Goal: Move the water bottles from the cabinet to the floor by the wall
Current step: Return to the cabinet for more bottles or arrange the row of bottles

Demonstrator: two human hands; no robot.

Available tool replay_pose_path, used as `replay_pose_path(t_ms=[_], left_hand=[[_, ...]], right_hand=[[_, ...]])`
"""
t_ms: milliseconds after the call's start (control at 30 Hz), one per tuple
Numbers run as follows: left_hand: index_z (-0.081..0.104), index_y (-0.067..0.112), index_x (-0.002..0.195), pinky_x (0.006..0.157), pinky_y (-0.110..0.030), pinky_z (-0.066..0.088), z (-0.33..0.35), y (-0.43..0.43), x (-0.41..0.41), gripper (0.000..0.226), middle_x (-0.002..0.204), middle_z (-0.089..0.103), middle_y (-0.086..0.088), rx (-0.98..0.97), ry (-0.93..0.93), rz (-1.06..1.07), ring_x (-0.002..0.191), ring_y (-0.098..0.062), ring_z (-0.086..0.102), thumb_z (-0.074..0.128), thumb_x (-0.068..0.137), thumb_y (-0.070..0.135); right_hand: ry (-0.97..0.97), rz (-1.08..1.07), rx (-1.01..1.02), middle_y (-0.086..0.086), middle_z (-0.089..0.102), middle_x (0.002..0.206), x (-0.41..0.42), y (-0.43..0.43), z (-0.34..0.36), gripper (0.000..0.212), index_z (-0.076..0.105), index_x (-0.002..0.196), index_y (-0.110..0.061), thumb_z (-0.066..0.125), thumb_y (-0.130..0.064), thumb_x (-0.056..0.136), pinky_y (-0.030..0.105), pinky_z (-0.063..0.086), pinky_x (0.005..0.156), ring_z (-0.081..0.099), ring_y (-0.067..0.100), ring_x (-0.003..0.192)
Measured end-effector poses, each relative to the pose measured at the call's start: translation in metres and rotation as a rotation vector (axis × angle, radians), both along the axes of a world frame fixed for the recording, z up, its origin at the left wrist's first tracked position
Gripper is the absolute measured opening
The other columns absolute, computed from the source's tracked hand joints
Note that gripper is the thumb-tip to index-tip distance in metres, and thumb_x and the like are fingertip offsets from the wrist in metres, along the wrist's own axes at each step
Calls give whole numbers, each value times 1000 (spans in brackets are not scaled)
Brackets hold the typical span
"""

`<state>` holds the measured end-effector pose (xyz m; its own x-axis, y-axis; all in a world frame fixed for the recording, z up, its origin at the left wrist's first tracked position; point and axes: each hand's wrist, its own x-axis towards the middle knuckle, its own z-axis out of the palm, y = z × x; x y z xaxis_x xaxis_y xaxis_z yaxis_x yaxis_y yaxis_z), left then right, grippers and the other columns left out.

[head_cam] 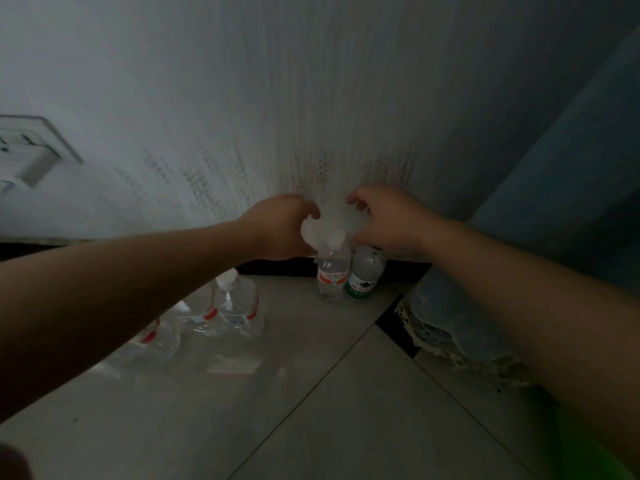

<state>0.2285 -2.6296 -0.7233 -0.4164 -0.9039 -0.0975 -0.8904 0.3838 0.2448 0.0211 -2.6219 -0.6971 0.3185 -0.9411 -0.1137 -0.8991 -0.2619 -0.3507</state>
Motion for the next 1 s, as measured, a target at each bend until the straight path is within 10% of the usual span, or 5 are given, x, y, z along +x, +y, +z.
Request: replay_pose_path(t_ms=[1000], left_hand=[[57,30,126,81,-32,50,17,68,165,52,115,63,6,137,-214,149,91,-12,56,75,79,44]], right_hand=[[145,448,104,1,56,123,166,30,-3,56,50,132,-24,68,-41,82,39,49,90,54,20,106]])
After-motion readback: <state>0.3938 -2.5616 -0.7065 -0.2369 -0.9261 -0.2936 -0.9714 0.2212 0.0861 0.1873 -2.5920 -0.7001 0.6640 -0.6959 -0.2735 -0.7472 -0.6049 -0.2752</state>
